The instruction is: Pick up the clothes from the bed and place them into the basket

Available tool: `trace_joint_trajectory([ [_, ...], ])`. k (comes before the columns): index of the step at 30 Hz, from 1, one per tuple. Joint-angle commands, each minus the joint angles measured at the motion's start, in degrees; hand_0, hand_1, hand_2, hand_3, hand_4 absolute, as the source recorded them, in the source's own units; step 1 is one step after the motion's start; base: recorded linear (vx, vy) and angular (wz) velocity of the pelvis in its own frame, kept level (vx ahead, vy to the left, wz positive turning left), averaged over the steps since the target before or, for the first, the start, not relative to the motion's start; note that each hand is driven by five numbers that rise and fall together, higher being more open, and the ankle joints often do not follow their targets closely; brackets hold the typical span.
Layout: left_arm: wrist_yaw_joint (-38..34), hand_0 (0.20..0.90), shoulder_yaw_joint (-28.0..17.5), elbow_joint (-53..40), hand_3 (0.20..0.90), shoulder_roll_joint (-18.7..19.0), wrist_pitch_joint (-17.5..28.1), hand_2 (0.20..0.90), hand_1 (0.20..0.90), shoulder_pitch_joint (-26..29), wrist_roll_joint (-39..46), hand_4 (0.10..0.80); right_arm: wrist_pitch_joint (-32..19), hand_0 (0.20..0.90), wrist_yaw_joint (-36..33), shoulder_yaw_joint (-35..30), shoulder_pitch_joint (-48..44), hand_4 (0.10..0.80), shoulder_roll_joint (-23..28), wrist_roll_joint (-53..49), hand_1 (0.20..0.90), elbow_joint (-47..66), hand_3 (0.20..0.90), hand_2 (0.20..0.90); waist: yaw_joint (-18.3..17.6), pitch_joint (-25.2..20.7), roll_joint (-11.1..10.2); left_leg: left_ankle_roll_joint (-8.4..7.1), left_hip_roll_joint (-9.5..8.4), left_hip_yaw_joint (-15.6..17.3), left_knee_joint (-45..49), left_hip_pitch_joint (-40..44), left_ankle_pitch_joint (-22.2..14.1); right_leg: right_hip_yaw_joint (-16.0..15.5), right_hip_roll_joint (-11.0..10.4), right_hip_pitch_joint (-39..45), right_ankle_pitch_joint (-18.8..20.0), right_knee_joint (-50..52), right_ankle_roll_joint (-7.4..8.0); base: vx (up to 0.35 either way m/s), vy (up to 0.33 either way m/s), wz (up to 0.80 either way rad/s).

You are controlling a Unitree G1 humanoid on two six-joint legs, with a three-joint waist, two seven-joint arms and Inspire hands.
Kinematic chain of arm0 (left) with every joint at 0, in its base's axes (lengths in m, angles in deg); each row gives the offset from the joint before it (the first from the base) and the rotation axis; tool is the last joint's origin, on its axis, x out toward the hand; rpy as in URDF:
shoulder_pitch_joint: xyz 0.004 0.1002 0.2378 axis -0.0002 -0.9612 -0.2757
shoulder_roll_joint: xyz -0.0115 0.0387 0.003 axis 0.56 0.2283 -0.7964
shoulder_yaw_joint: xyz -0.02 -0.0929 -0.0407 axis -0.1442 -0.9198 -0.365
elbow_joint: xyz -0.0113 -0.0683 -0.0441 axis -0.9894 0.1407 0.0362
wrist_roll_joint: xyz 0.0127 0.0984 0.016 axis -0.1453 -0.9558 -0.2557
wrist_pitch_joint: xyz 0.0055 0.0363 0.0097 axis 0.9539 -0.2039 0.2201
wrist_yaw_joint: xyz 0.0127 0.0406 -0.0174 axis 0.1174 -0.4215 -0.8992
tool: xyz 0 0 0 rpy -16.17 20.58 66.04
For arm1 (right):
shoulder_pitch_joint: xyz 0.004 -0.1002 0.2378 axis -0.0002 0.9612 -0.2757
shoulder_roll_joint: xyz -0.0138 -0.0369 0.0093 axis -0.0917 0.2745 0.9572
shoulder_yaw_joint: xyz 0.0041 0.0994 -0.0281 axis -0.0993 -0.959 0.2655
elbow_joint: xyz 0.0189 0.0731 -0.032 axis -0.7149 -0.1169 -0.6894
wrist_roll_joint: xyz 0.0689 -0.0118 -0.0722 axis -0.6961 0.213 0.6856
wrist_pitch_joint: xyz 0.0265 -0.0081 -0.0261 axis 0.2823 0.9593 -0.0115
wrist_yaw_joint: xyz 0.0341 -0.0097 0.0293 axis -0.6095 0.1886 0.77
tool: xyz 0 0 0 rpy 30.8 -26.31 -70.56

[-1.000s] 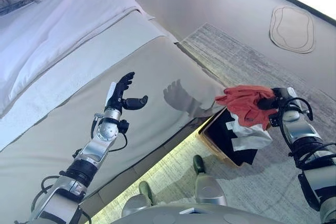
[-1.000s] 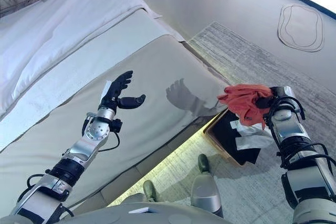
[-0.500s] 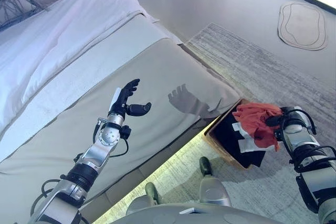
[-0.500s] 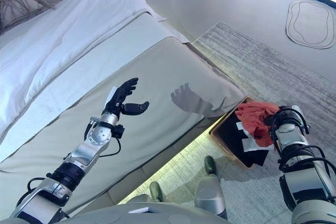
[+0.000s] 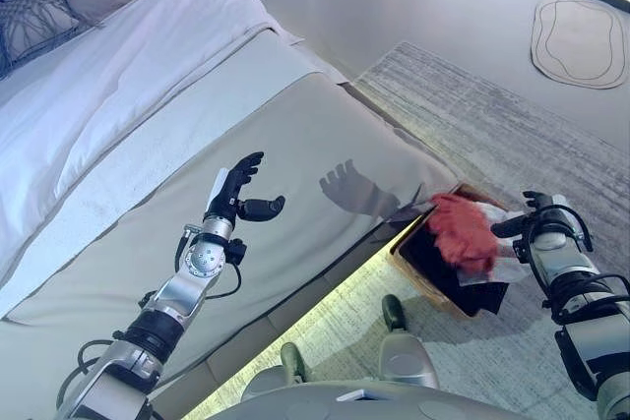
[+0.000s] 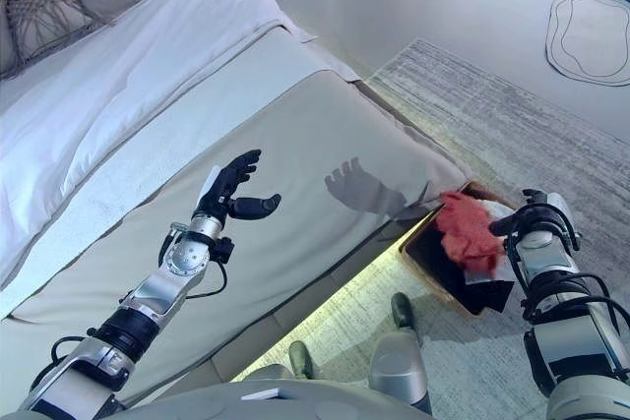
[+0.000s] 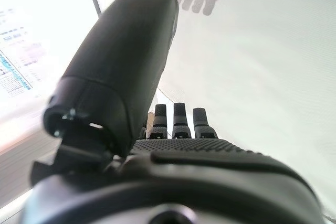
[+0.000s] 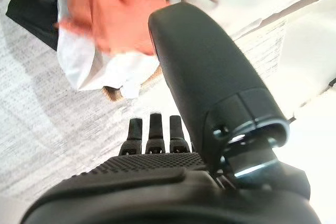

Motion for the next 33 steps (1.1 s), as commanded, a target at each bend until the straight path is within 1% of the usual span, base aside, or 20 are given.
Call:
trace_joint_trajectory([
  [1, -1.72, 0.900, 0.17, -0.46, 0.900, 2.64, 5.68, 0.900, 0.900, 4.38, -0.20, 0.800, -0.96, 0.900, -3.52, 0.25, -4.75, 0.800, 1.35, 1.73, 0.900, -3.74, 0.900, 0.900, 1.84, -1.82, -2.33, 0.08, 2.13, -1.91, 0.37, 2.87, -5.88, -0.84, -2.79, -0.97, -0.89, 0.28, 1.29, 0.000, 0.000, 0.00],
  [6, -1.64, 0.900, -0.07, -0.11, 0.900, 2.64, 5.84, 0.900, 0.900, 4.08, -0.44, 0.800, -0.40, 0.900, -4.44, -0.15, -4.72, 0.800, 1.43, 2.06, 0.900, -4.16, 0.900, 0.900, 2.06, -2.18, -2.70, 0.08, 2.29, -2.04, 0.37, 2.93, -5.95, -0.91, -2.62, -0.83, -0.97, 0.28, 1.29, -0.004, -0.001, 0.01],
  [10, -2.02, 0.900, -0.17, 0.35, 0.900, 2.35, 6.01, 0.900, 0.900, 3.62, -0.35, 0.800, -2.37, 0.900, -7.28, 0.42, -5.25, 0.800, 2.33, 4.59, 0.900, -1.35, 0.900, 0.900, 2.06, -2.58, -2.78, 0.10, 2.29, -2.21, 0.37, 3.03, -5.85, -0.80, -2.44, -0.47, -1.05, 0.28, 1.20, -0.004, 0.017, 0.00],
  [13, -2.90, 0.900, -0.63, 0.77, 0.900, 1.70, 5.89, 0.900, 0.900, 2.92, -0.03, 0.800, -3.14, 0.900, -10.92, 1.55, -5.31, 0.800, 2.63, 5.88, 0.900, 6.19, 0.900, 0.900, 1.93, -2.89, -2.89, 0.18, 2.25, -2.70, 0.37, 3.08, -5.83, -0.57, -2.23, -0.30, -1.09, 0.28, 1.06, 0.000, 0.000, 0.00],
  [16, -4.30, 0.900, -1.45, 2.25, 0.900, 0.51, 6.35, 0.900, 0.900, 1.59, -0.08, 0.800, -1.99, 0.900, -13.90, 2.39, -4.51, 0.800, 1.98, 5.64, 0.900, 16.87, 0.900, 0.900, 1.73, -2.99, -3.02, 0.22, 2.13, -3.42, 0.37, 2.68, -5.67, -0.37, -2.17, -0.41, -1.15, 0.28, 0.98, -0.016, 0.030, -0.04],
  [18, -4.17, 0.900, -2.03, 3.54, 0.900, -0.25, 7.74, 0.900, 0.900, 0.64, -0.14, 0.800, -2.87, 0.900, -14.96, 2.10, -3.06, 0.800, 0.81, 6.46, 0.900, 23.32, 0.900, 0.900, 1.75, -3.19, -3.30, 0.27, 2.07, -3.93, 0.37, 2.20, -5.58, -0.33, -2.22, -0.54, -1.21, 0.28, 0.99, 0.000, 0.000, 0.00],
  [20, -3.99, 0.900, -2.38, 4.40, 0.900, -1.03, 8.93, 0.900, 0.900, -0.27, -1.84, 0.800, -3.93, 0.900, -15.96, 1.56, -1.27, 0.800, -1.06, 7.60, 0.900, 27.22, 0.900, 0.900, 2.00, -3.57, -3.58, 0.35, 1.97, -4.50, 0.37, 1.72, -5.55, -0.45, -2.36, -0.65, -1.38, 0.28, 0.99, -0.010, 0.004, 0.02],
  [22, -5.15, 0.900, -2.40, 5.09, 0.900, -1.43, 9.70, 0.900, 0.900, -1.15, -4.57, 0.800, -5.53, 0.900, -17.39, 1.09, 1.07, 0.800, -3.46, 9.13, 0.900, 30.34, 0.900, 0.900, 2.54, -4.03, -4.02, 0.47, 1.88, -5.15, 0.37, 1.08, -5.51, -1.09, -2.66, -0.77, -1.43, 0.28, 1.16, -0.032, 0.002, 0.11],
  [24, -6.12, 0.900, -2.73, 6.05, 0.900, -1.83, 10.64, 0.900, 0.900, -2.09, -6.11, 0.800, -6.36, 0.900, -19.01, 2.17, 3.74, 0.800, -6.15, 11.34, 0.900, 32.49, 0.900, 0.900, 3.58, -4.79, -4.56, 0.69, 1.65, -6.10, 0.37, 0.31, -5.39, -2.37, -3.19, -0.54, -1.74, 0.28, 1.46, -0.023, 0.006, 0.25],
  [27, -6.80, 0.900, -3.54, 6.63, 0.900, -2.10, 12.39, 0.900, 0.900, -3.48, -7.18, 0.800, -7.33, 0.900, -19.88, 4.21, 5.50, 0.800, -7.50, 14.91, 0.900, 32.90, 0.900, 0.900, 4.94, -5.62, -4.94, 0.99, 1.37, -7.32, 0.37, -0.40, -5.30, -3.62, -3.62, -0.07, -2.06, 0.28, 1.69, -0.012, 0.021, 0.24],
  [28, -7.50, 0.900, -3.59, 7.04, 0.900, -1.98, 13.76, 0.900, 0.900, -4.71, -8.76, 0.800, -8.31, 0.900, -20.57, 5.37, 6.77, 0.800, -8.31, 16.48, 0.900, 33.00, 0.900, 0.900, 6.03, -6.22, -5.26, 1.22, 1.14, -8.23, 0.37, -0.95, -5.25, -4.68, -3.91, 0.44, -2.35, 0.28, 1.87, 0.000, 0.011, 0.25],
  [33, -7.36, 0.900, -4.48, 9.35, 0.900, -1.89, 16.65, 0.900, 0.900, -7.71, -10.77, 0.800, -10.07, 0.900, -21.32, 8.12, 8.98, 0.800, -9.52, 20.85, 0.900, 33.20, 0.900, 0.900, 8.46, -7.61, -5.91, 1.46, 0.59, -10.07, 0.37, -2.23, -4.90, -7.30, -4.73, 1.61, -2.87, 0.28, 2.49, 0.018, 0.019, 0.30],
])
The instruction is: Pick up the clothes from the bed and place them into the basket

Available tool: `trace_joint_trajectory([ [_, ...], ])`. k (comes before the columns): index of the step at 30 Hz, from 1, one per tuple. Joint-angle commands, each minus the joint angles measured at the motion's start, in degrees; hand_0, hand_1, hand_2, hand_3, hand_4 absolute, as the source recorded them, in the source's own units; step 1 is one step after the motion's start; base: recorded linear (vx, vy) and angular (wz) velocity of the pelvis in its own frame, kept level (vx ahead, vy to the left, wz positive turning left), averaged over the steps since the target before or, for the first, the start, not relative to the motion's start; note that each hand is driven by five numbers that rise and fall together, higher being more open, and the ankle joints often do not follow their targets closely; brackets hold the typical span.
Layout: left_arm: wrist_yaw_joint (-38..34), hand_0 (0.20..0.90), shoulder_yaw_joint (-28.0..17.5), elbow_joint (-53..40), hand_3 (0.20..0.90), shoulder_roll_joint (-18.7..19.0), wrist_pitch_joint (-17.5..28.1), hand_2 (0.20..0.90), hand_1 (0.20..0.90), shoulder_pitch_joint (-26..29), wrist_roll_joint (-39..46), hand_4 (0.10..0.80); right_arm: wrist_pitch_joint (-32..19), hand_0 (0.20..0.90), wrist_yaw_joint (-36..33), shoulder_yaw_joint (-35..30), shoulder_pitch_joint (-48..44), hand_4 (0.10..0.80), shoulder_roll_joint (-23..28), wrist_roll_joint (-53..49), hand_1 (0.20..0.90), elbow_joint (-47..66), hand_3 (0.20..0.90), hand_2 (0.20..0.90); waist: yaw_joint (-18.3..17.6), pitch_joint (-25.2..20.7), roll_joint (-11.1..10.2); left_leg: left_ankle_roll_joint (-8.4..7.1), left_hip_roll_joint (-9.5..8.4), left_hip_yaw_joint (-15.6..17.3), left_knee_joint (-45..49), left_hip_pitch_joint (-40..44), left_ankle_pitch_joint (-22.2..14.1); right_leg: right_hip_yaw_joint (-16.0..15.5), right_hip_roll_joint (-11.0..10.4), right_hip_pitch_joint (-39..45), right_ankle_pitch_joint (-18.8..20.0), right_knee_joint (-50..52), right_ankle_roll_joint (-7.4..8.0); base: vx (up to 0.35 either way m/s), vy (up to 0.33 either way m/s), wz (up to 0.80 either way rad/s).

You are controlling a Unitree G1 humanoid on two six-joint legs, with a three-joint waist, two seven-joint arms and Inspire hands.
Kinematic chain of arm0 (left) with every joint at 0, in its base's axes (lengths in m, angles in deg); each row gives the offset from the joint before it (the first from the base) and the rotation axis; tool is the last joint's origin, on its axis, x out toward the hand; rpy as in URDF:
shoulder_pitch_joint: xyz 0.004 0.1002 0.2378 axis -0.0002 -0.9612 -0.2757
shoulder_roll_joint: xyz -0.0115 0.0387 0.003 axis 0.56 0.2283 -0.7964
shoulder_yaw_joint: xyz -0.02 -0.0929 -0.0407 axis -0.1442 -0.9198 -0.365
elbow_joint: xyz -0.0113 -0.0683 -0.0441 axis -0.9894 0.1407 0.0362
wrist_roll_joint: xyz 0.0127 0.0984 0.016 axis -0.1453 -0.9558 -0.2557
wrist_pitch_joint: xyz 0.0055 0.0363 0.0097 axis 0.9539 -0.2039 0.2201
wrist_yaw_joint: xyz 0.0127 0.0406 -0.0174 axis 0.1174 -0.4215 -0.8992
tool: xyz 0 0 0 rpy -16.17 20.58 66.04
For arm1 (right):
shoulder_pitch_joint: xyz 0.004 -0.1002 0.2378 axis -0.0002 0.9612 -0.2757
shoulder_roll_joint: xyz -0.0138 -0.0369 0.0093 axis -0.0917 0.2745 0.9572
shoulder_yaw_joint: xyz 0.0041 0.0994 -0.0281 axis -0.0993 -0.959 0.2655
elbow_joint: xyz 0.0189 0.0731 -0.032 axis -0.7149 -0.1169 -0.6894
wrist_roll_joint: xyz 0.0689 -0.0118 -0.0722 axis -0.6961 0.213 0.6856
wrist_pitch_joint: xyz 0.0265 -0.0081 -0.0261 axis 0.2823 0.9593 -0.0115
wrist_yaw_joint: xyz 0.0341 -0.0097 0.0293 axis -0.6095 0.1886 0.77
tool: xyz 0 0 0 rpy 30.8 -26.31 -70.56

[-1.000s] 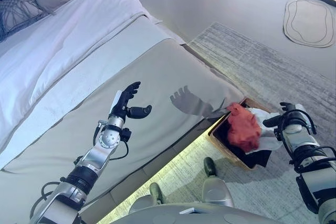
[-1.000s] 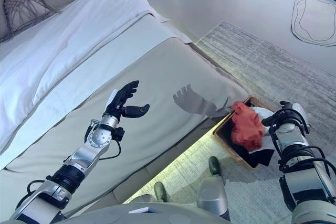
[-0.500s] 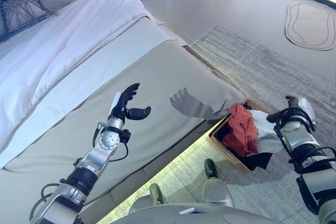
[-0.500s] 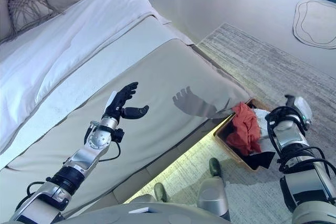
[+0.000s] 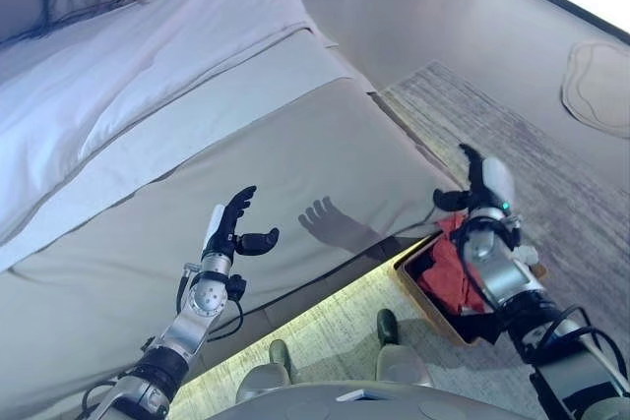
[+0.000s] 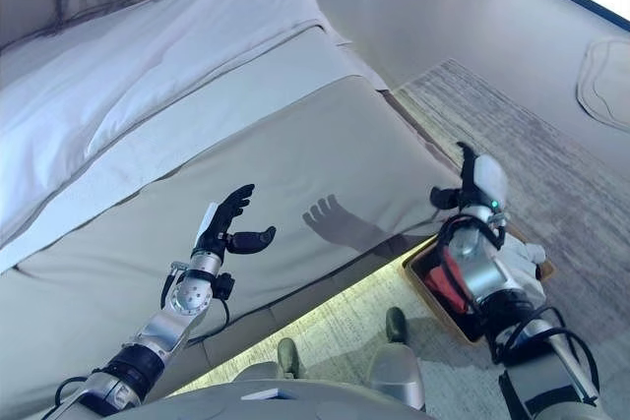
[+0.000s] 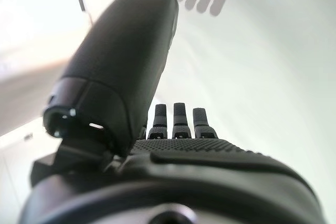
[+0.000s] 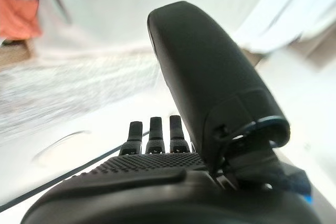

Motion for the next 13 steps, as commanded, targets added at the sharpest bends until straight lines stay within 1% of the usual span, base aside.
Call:
trace_joint_trajectory([
  [1, -2.96, 0.900, -1.93, 1.89, 0.900, 2.65, 7.91, 0.900, 0.900, 1.37, -3.25, 0.800, -6.34, 0.900, -5.09, 1.31, -2.93, 0.800, 1.11, 7.44, 0.900, 2.44, 0.900, 0.900, 2.67, -5.75, -2.32, 1.37, 0.51, -3.83, 0.29, -0.19, -5.95, -1.74, -4.00, -0.07, -2.93, 0.29, 2.71, 0.034, 0.012, 0.22],
  [5, -1.79, 0.900, -3.20, 2.89, 0.900, 1.92, 8.14, 0.900, 0.900, -1.18, -2.67, 0.800, -6.30, 0.900, -4.47, 4.29, -0.72, 0.800, -1.19, 10.61, 0.900, 2.39, 0.900, 0.900, 5.10, -7.01, -2.93, 1.37, 0.35, -5.20, 0.29, -0.83, -5.84, -4.45, -4.82, 1.24, -3.41, 0.29, 3.07, 0.040, -0.009, 0.28],
  [8, -1.08, 0.900, -3.53, 3.86, 0.900, 1.25, 7.59, 0.900, 0.900, -1.52, -2.27, 0.800, -6.11, 0.900, -4.14, 5.33, -0.45, 0.800, -2.22, 11.59, 0.900, 2.03, 0.900, 0.900, 5.92, -7.21, -3.16, 1.34, 0.29, -5.76, 0.29, -0.99, -5.83, -5.67, -5.10, 1.84, -3.49, 0.29, 3.01, 0.008, -0.023, 0.31],
  [10, 0.15, 0.900, -4.03, 6.51, 0.900, -0.01, 6.55, 0.900, 0.900, -1.46, -1.53, 0.800, -5.83, 0.900, -3.75, 6.55, -0.22, 0.800, -3.47, 12.17, 0.900, 1.11, 0.900, 0.900, 6.77, -7.44, -3.37, 1.30, 0.31, -6.16, 0.29, -1.01, -5.70, -6.95, -5.45, 2.74, -3.63, 0.29, 2.90, 0.001, -0.015, 0.21],
  [13, 1.24, 0.900, -4.35, 8.05, 0.900, -0.53, 6.30, 0.900, 0.900, -1.27, -0.35, 0.800, -5.72, 0.900, -3.40, 7.05, -0.06, 0.800, -4.18, 11.51, 0.900, 0.58, 0.900, 0.900, 7.08, -7.46, -3.47, 1.26, 0.40, -6.26, 0.29, -1.06, -5.56, -7.67, -5.68, 3.26, -3.66, 0.29, 2.90, -0.004, -0.005, 0.22],
])
